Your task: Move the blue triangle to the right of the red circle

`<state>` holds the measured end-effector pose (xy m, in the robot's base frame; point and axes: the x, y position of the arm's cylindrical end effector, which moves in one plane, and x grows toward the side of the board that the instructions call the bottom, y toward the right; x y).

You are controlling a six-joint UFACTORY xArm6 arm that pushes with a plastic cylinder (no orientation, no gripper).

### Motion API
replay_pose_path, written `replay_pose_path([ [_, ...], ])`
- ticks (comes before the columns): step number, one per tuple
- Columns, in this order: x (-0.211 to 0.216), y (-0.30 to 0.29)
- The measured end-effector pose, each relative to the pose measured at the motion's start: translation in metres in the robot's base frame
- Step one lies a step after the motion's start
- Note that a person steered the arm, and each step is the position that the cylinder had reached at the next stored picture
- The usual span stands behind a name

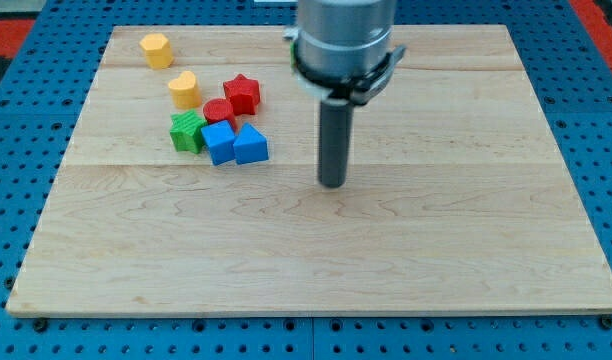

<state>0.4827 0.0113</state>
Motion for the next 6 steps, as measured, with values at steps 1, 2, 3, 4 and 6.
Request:
replay_pose_path([
  [1, 0.020, -0.038],
  [2, 0.001, -0.054],
  [3, -0.007, -0.070],
  [4, -0.036, -0.078],
  [6, -0.056, -0.102],
])
